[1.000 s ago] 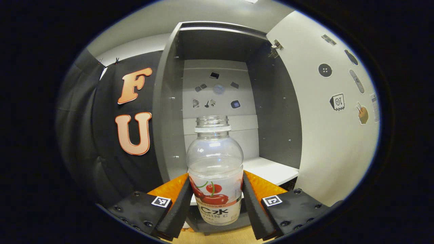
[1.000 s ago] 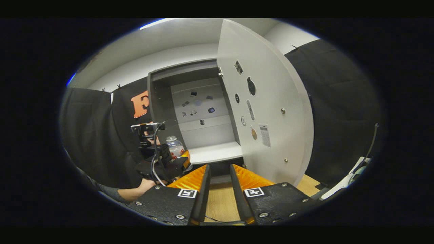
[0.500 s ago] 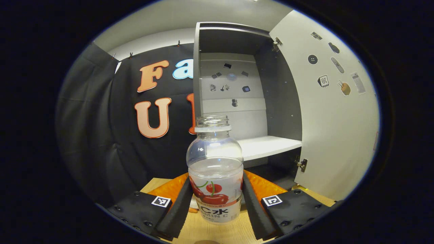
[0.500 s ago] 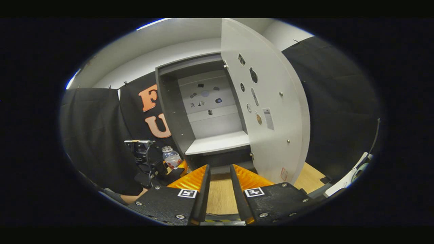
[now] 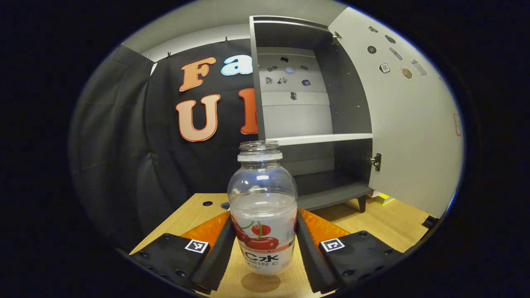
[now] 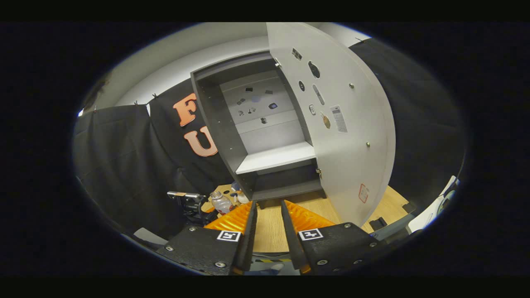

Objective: Open the cabinet door with the right hand, grasp the bottle in the cabinet with the left hand and place it on the coaster, then close the cabinet door with the right hand.

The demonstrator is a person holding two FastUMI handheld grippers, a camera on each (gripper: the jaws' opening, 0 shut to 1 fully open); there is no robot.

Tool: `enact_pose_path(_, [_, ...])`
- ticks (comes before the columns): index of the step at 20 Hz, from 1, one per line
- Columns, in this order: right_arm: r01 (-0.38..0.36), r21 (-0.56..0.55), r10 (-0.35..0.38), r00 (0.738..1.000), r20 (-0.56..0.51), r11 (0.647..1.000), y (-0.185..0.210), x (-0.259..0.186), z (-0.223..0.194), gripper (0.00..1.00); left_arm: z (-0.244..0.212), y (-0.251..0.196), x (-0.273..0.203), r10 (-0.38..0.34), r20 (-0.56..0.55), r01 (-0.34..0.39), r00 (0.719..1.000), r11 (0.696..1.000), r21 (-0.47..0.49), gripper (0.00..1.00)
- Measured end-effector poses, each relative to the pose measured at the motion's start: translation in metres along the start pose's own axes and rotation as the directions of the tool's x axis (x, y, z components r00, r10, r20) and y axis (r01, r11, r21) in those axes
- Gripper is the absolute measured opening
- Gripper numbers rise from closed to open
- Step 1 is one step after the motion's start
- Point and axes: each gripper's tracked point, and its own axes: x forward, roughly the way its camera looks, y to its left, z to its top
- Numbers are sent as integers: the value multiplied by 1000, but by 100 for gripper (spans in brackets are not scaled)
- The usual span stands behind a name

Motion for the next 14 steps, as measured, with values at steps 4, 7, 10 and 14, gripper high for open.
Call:
enact_pose_path(4, [8, -30, -9, 999, -39, 1000, 1, 3, -9, 37, -24, 1, 17, 12, -54, -13, 998, 1000, -12, 83])
enact_pose_path(7, [1, -5, -1, 997, -75, 1000, 4, 4, -24, 37, -44, 4, 35, 20, -78, -22, 997, 999, -27, 83])
enact_pose_path(10, [15, 24, -13, 993, -115, 1000, -2, 7, -38, 37, -73, 11, 42, 19, -100, -22, 995, 1000, -23, 83])
enact_pose_path(14, [31, 22, -27, 988, -151, 999, -2, 10, -49, 37, -100, 9, 38, 20, -114, -19, 993, 1000, 6, 83])
